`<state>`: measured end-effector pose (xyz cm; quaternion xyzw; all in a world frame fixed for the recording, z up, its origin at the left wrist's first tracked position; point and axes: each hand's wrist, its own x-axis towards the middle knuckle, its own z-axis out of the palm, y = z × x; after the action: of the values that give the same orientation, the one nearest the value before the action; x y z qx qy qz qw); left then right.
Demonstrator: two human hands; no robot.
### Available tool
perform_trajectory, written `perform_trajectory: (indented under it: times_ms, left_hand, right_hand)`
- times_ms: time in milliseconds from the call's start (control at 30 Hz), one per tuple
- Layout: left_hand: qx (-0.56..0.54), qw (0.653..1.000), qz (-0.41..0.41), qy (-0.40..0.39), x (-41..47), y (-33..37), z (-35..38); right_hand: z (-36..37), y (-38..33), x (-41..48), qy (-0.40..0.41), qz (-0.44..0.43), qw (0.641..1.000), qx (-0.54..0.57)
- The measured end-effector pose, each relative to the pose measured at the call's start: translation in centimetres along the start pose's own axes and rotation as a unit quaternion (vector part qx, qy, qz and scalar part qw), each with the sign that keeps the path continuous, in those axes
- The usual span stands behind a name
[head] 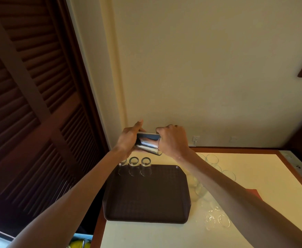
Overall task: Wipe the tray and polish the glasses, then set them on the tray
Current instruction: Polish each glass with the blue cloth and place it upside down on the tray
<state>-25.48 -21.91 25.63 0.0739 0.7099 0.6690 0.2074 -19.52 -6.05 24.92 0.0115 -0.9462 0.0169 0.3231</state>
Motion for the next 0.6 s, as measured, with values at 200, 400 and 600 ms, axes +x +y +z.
perform_trajectory:
  times_ms: [200, 400, 600]
  left_hand:
    - [0.056, 0.980, 0.179, 0.069, -0.2, 0.3, 0.1]
    - [-0.019, 0.990, 0.134, 0.030, 0.6, -0.1, -0.7]
    - [-0.014, 0.997, -0.055, -0.046, 0.6, 0.5, -1.1]
  right_hand:
    - [2.1, -1.0, 0.0, -0.247, 0.304, 0.848, 0.356]
    - [1.1, -1.4, -0.2, -0.258, 0.276, 0.870, 0.316]
    - [0.1, -1.0, 0.3, -0.061, 0.036, 0.997, -0.010]
